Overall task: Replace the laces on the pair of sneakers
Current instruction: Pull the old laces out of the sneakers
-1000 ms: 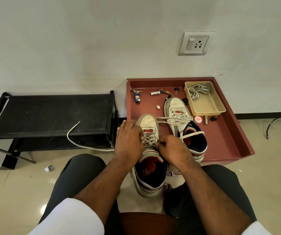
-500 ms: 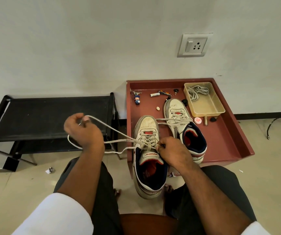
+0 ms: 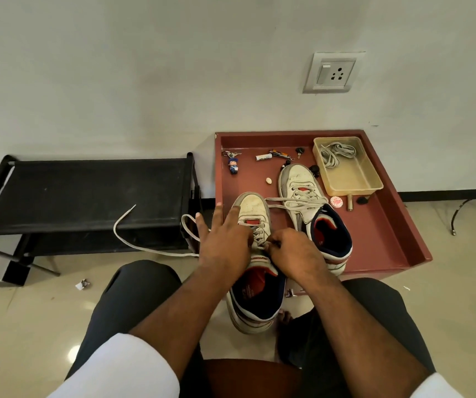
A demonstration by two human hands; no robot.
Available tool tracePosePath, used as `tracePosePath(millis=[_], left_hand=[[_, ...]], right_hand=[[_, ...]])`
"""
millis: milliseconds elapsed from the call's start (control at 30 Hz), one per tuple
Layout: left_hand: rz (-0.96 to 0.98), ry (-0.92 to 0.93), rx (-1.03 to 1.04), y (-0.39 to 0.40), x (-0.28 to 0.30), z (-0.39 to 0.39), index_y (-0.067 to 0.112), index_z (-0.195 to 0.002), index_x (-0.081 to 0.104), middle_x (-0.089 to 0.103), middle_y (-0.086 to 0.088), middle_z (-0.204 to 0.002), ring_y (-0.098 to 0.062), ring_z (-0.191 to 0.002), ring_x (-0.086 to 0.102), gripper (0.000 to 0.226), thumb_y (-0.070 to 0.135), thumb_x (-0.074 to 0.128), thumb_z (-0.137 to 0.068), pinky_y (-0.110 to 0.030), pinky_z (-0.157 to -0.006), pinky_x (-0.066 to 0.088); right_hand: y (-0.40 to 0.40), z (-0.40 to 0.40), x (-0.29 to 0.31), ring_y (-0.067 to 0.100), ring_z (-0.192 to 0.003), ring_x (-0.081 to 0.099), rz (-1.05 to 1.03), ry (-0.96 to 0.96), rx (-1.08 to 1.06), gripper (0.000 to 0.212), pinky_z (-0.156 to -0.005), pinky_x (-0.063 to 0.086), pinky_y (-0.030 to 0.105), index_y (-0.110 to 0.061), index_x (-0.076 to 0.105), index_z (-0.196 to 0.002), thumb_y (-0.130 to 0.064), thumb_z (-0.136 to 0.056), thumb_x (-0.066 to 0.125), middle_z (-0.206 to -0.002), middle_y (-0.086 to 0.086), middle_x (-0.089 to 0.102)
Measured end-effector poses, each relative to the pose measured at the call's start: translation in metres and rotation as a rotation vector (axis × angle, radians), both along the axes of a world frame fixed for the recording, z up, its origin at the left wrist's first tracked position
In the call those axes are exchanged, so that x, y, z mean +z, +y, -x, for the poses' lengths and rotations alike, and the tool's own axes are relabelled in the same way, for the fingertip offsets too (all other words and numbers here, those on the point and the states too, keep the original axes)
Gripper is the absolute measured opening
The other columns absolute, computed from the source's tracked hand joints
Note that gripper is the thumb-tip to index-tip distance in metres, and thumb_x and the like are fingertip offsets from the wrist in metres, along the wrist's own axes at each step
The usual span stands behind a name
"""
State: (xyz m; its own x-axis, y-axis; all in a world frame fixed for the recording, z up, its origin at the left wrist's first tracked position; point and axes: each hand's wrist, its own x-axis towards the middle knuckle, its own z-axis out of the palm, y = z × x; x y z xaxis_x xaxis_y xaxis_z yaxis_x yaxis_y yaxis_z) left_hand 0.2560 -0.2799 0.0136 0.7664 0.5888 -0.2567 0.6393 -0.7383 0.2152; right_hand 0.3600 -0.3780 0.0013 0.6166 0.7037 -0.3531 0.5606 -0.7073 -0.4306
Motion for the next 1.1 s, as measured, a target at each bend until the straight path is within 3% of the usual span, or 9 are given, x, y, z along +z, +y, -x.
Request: tracePosePath(millis=[267,367,467,600,667,733,833,933,1100], left_hand=[[0.115,-0.215,0.197,0.003,-0.002,0.005,0.029,-0.103,0.070,0.037,0.008,-0.148,-0.019,-0.144,0.019,0.014,0.027,0.064,-0.090,-0.049,-0.116,0.008],[0.075,-0.373,0.316,0.013,0.007,0.012,0.031,-0.096,0.062,0.045,0.014,-0.125,-0.011,-0.128,0.036,0.016,0.017,0.061,-0.089,-0.043,-0.110,0.016],[0.140,-0.650,0.640,0.043,0.008,0.021,0.027,-0.097,0.056,0.051,0.009,-0.109,-0.013,-0.107,0.052,0.018,0.011,0.058,-0.091,-0.038,-0.100,0.027],[0.286,-1.006,1.121,0.077,0.000,0.039,0.033,-0.127,0.041,0.038,0.004,-0.134,-0.020,-0.112,0.054,0.047,0.013,0.063,-0.091,-0.048,-0.101,0.046],[0.199,-0.944,1.019,0.071,0.002,0.041,0.032,-0.138,0.037,0.035,0.005,-0.143,-0.015,-0.122,0.048,0.061,0.011,0.066,-0.088,-0.043,-0.104,0.044],[0.246,-0.866,0.699,0.053,0.003,0.030,0.025,-0.127,0.054,0.052,0.003,-0.130,-0.012,-0.116,0.053,0.042,0.012,0.065,-0.089,-0.034,-0.097,0.048],[0.425,-0.499,0.354,0.019,0.000,0.011,0.023,-0.106,0.065,0.065,0.003,-0.105,-0.013,-0.095,0.063,0.016,0.018,0.064,-0.090,-0.033,-0.084,0.055],[0.339,-0.178,0.251,0.003,-0.004,0.003,0.021,-0.110,0.062,0.065,-0.004,-0.111,-0.024,-0.098,0.063,0.022,0.024,0.063,-0.088,-0.037,-0.085,0.054],[0.310,-0.111,0.295,0.010,0.000,0.007,0.019,-0.105,0.063,0.065,-0.001,-0.104,-0.020,-0.090,0.062,0.015,0.016,0.060,-0.091,-0.038,-0.084,0.057]], right_hand=[[-0.001,0.000,0.003,0.025,-0.092,0.065,-0.003,0.048,0.009,0.022,-0.079,0.053,0.034,-0.022,0.071,-0.105,-0.034,-0.094,0.057,-0.098,0.005,0.071],[-0.002,-0.001,0.003,0.024,-0.091,0.065,0.019,0.059,0.016,0.022,-0.079,0.052,0.032,-0.021,0.071,-0.105,-0.034,-0.095,0.056,-0.098,0.005,0.070],[-0.003,-0.002,0.003,0.023,-0.090,0.064,0.022,0.071,0.003,0.021,-0.081,0.053,0.034,-0.021,0.071,-0.103,-0.032,-0.095,0.055,-0.097,0.003,0.070],[-0.002,-0.001,0.001,0.022,-0.094,0.065,0.006,0.064,-0.013,0.020,-0.084,0.053,0.037,-0.022,0.070,-0.105,-0.032,-0.092,0.058,-0.099,0.002,0.070],[0.000,0.000,0.001,0.021,-0.098,0.064,-0.035,0.060,-0.041,0.025,-0.088,0.053,0.037,-0.026,0.067,-0.114,-0.029,-0.090,0.062,-0.106,0.001,0.069],[0.000,0.002,0.001,0.019,-0.100,0.064,-0.081,0.093,-0.045,0.037,-0.091,0.052,0.036,-0.030,0.062,-0.124,-0.023,-0.088,0.063,-0.111,-0.002,0.068],[0.002,0.004,-0.002,0.017,-0.102,0.065,-0.088,0.104,0.001,0.037,-0.091,0.053,0.035,-0.033,0.066,-0.121,-0.017,-0.088,0.059,-0.114,-0.003,0.070],[0.003,0.007,-0.004,0.020,-0.100,0.066,-0.086,0.053,-0.002,0.032,-0.087,0.054,0.035,-0.033,0.069,-0.115,-0.019,-0.089,0.057,-0.111,-0.001,0.071],[0.009,0.016,-0.004,0.021,-0.094,0.065,-0.095,-0.096,0.012,0.023,-0.073,0.048,0.028,-0.033,0.065,-0.106,-0.020,-0.087,0.062,-0.104,-0.003,0.069]])
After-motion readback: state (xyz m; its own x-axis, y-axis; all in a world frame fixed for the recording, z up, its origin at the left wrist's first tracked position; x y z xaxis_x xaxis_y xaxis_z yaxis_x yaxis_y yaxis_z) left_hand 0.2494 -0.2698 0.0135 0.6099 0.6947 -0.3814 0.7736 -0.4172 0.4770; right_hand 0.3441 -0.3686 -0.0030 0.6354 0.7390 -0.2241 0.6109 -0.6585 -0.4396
